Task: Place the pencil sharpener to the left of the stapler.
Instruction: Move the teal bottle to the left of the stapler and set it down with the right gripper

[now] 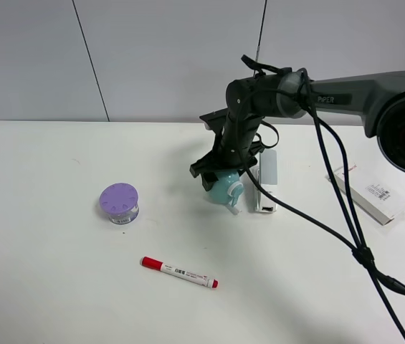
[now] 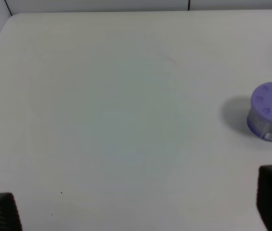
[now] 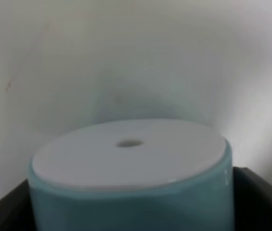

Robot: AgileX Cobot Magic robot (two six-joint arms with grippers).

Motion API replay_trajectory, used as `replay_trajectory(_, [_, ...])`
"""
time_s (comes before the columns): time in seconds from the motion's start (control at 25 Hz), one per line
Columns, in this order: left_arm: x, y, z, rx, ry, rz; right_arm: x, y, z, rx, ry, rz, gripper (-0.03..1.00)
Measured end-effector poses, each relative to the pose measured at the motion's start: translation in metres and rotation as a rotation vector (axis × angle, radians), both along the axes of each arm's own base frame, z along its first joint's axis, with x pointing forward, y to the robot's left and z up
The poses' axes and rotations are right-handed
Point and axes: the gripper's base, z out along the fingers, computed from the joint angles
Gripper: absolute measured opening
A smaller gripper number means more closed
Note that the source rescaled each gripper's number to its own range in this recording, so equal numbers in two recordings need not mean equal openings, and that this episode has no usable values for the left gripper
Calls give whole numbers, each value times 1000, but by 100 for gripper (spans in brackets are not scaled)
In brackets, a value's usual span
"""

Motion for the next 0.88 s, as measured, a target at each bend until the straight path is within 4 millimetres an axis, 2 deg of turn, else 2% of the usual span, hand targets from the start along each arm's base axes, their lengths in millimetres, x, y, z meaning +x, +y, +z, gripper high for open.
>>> replay_trajectory(0.48, [0, 0, 0, 0, 0, 0, 0, 1, 0, 15, 5, -9, 15])
replay_trajectory(0.52, [0, 0, 0, 0, 0, 0, 0, 1, 0, 17, 6, -10, 19])
replay_trajectory(0.56, [0, 0, 0, 0, 0, 0, 0, 2, 0, 20, 8, -12, 27])
replay_trajectory(0.68, [0, 0, 0, 0, 0, 0, -1, 2, 0, 22, 9, -19, 61])
replay_trajectory(0.72, [0, 0, 0, 0, 0, 0, -1, 2, 0, 22, 10, -22, 69])
replay_trajectory(0.8, [0, 0, 0, 0, 0, 0, -1, 2, 0, 23, 11, -27, 78])
replay_trajectory(0.88, [0, 0, 0, 0, 0, 0, -1, 2, 0, 24, 11, -29, 80])
